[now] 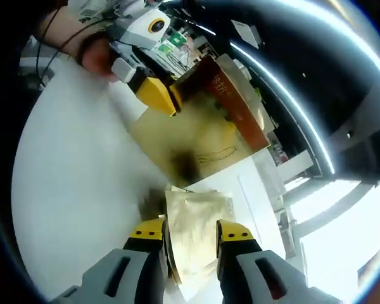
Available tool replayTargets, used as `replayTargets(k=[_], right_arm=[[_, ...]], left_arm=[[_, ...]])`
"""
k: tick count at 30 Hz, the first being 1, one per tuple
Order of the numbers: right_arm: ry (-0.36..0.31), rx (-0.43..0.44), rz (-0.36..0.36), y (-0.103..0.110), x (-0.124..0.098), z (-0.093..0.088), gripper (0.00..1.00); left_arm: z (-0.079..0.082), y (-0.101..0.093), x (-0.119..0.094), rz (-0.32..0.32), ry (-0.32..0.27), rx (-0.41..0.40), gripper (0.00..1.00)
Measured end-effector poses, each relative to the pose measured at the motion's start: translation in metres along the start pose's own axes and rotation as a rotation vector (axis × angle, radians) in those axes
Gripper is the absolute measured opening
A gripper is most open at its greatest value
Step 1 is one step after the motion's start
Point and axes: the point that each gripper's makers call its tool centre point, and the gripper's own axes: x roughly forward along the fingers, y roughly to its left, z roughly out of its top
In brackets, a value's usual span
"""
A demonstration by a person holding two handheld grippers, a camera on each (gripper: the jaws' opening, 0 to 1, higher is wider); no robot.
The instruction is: Extract single mask from mask box in order stack masks on table
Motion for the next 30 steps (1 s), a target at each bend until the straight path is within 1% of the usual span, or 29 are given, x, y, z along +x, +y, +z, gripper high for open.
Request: replayTargets(k=[5,8,12,13,14,17,18,19,21,23,24,25,26,30], right_arm=[[-0.022,0.025,-0.006,-0.006,-0.001,-0.001,0.26],[-0.040,0.052,0.000,-0.006,0.000,0.001,0.26],[-0.088,0.136,0.008,0.001,0.003,0.008,0.27],[-0.075,0.178,0.009,0.004,-0.001,0.009,0.27],[-0.061,0.215,0.010,0.005,-0.009,0.018,0.27],[-0.094,0.259,0.008,-0.003,-0.014,0.026,0.26],[-0.103,0.273,0.009,-0.003,-0.014,0.027,0.26],[-0.129,0.299,0.017,-0.001,-0.015,0.033,0.26],[-0.140,0.319,0.015,-0.002,-0.015,0.035,0.26],[-0.156,0.351,0.012,-0.008,-0.020,0.042,0.26],[-0.163,0.362,0.008,-0.008,-0.020,0.043,0.26],[-0.172,0.353,-0.009,-0.013,-0.021,0.043,0.26],[-0.188,0.363,-0.025,-0.018,-0.022,0.041,0.26],[-0.220,0.457,-0.072,-0.023,-0.022,0.043,0.26]], left_arm=[[0.000,0.001,0.000,0.000,0.000,-0.002,0.22],[-0.001,0.002,0.000,0.004,0.003,-0.006,0.22],[0.000,0.001,-0.001,0.007,0.003,-0.007,0.22],[0.000,0.001,-0.001,0.007,0.004,-0.006,0.22],[0.000,0.001,0.000,0.006,0.004,-0.006,0.22],[-0.001,0.002,0.000,0.006,0.005,-0.009,0.22],[-0.001,0.002,0.000,0.006,0.006,-0.012,0.22],[-0.001,0.001,0.000,0.006,0.005,-0.014,0.22],[-0.001,0.002,0.000,0.007,0.004,-0.015,0.22],[-0.001,0.003,0.000,0.009,0.003,-0.015,0.22],[-0.001,0.003,0.000,0.009,0.003,-0.015,0.22],[-0.001,0.003,0.000,0.009,0.004,-0.015,0.22],[-0.001,0.003,0.000,0.009,0.003,-0.015,0.22],[-0.002,0.002,-0.001,0.004,0.008,-0.028,0.21]])
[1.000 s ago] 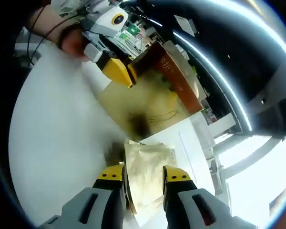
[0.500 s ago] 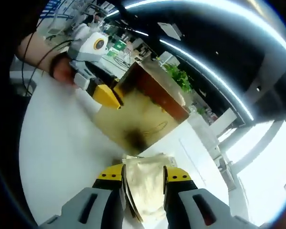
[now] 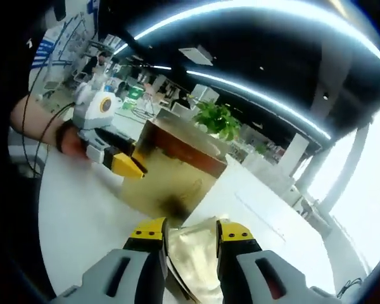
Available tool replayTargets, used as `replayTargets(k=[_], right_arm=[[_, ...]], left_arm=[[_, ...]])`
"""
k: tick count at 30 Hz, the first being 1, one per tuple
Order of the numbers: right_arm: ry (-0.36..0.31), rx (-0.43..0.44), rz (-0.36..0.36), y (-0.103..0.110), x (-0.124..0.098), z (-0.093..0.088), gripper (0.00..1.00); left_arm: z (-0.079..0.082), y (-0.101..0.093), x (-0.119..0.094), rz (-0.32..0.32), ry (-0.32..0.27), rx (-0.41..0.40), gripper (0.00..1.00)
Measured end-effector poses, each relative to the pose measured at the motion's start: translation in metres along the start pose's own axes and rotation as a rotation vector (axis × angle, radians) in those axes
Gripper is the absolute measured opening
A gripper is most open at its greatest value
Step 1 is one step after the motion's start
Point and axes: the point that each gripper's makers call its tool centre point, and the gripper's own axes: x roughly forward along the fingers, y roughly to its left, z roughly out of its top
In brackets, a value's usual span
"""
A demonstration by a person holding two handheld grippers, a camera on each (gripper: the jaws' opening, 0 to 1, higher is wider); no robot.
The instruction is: Extract single mask from mask box in order stack masks on table
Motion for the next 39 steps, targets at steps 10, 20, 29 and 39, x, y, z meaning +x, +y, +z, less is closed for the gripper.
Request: replayTargets(k=[10,20,29,39], right_arm=[[-0.098,0.364,-0.067,-0.038,-0.004,-0.006,0.24],[-0.140,0.462,-0.119,-0.051,-0.011,-0.016,0.23],[-0.201,0.517,-0.137,-0.062,-0.017,-0.007,0.23],[-0.236,0.484,-0.139,-0.078,-0.025,0.007,0.24]], left_arm=[[-0.001,0.004,-0.001,0.013,-0.002,0.007,0.22],[-0.003,0.000,0.001,0.009,0.012,0.015,0.21],[-0.001,0.000,0.001,0.004,0.003,0.050,0.21],[-0.001,0.006,0.002,0.021,0.003,0.050,0.24]])
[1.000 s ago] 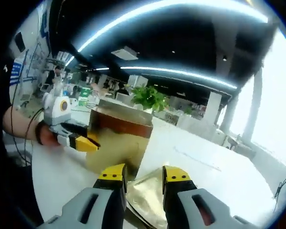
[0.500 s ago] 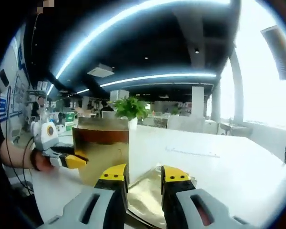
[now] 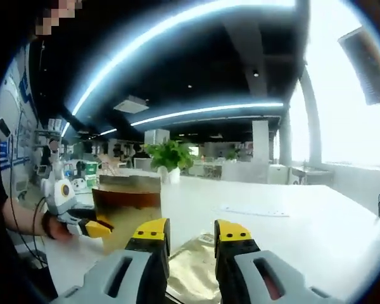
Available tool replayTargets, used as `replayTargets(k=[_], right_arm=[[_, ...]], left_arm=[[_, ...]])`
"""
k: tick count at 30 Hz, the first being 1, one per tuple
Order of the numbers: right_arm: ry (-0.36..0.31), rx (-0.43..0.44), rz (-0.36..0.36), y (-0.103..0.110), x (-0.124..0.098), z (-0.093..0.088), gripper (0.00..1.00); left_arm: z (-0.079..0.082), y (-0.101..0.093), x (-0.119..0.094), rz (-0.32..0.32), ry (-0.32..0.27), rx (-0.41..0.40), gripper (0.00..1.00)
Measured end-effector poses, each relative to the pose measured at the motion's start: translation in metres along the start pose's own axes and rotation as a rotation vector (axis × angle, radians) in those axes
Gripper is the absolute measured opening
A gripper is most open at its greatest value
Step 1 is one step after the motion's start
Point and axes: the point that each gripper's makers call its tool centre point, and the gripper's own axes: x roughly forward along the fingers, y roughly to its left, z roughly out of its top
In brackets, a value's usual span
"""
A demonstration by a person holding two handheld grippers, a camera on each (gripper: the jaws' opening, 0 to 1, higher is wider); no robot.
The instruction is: Extract single mask from mask box in order stack masks on table
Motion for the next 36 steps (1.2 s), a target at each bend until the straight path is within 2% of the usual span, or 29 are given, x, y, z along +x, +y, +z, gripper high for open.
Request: replayTargets(k=[5,7,12,18,26,34,36], right_arm=[[0.010,-0.154,0.041,0.001,-0.003,0.016,0.24],[0.009,-0.177,0.071,0.004,-0.004,0.023,0.24],[0.053,-0.326,0.136,0.006,-0.006,0.033,0.25],[0.068,-0.433,0.189,0.006,-0.006,0.053,0.25],[0.131,-0.571,0.291,0.021,0.000,0.052,0.25],[0.203,-0.663,0.395,0.037,0.011,0.058,0.25],[0.213,-0.675,0.421,0.040,0.012,0.060,0.25]], left_arm=[[-0.001,-0.001,0.000,-0.001,0.003,-0.016,0.23],[-0.001,-0.001,0.000,-0.002,0.005,-0.018,0.23],[-0.001,-0.001,-0.001,0.000,0.007,-0.022,0.23],[-0.002,0.000,-0.002,0.010,0.013,-0.020,0.25],[-0.003,-0.002,-0.001,0.009,0.016,-0.022,0.25],[-0.003,-0.004,-0.001,0.002,0.015,-0.030,0.28],[-0.005,-0.005,-0.001,0.001,0.021,-0.011,0.28]])
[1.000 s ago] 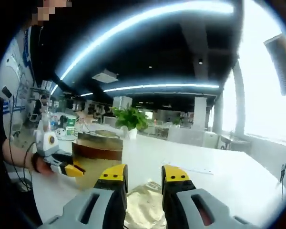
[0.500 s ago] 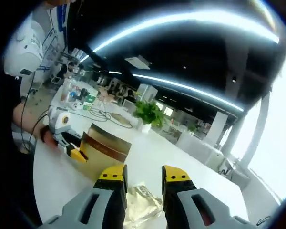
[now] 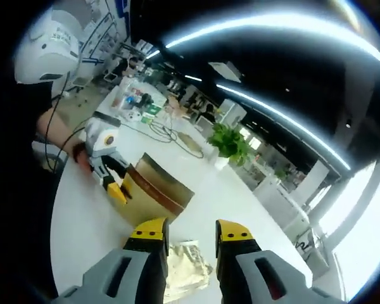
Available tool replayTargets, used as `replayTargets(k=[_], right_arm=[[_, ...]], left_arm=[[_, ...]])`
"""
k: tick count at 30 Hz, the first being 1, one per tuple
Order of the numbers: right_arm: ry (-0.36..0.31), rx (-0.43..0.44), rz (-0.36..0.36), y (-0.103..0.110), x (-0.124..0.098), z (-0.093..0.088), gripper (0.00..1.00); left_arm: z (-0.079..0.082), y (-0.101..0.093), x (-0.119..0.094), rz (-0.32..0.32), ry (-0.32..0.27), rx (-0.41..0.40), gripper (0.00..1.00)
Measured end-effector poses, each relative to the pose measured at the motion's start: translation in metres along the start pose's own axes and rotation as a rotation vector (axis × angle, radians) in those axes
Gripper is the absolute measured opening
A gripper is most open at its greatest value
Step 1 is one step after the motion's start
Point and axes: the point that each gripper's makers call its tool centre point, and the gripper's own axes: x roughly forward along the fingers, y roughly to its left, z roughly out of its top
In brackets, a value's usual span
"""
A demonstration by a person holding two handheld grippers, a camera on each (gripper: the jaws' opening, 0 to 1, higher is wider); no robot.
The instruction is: Extract single mask from mask box in order stack masks on table
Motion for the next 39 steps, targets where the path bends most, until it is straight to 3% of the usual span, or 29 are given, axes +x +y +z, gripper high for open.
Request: replayTargets(k=[6,16,33,39], right_arm=[[0.008,-0.042,0.061,-0.001,0.009,0.012,0.24],[0.066,-0.198,0.244,0.014,0.022,0.027,0.24],[0.106,-0.380,0.414,0.028,0.056,0.051,0.20],[0.131,-0.468,0.475,0.036,0.065,0.051,0.20]], left_arm=[[-0.001,0.002,0.000,0.004,0.003,-0.016,0.28],[-0.004,-0.001,0.000,-0.002,0.020,-0.004,0.27],[-0.005,0.000,0.000,-0.008,0.022,-0.010,0.26],[-0.006,0.000,0.000,-0.007,0.022,-0.013,0.26]])
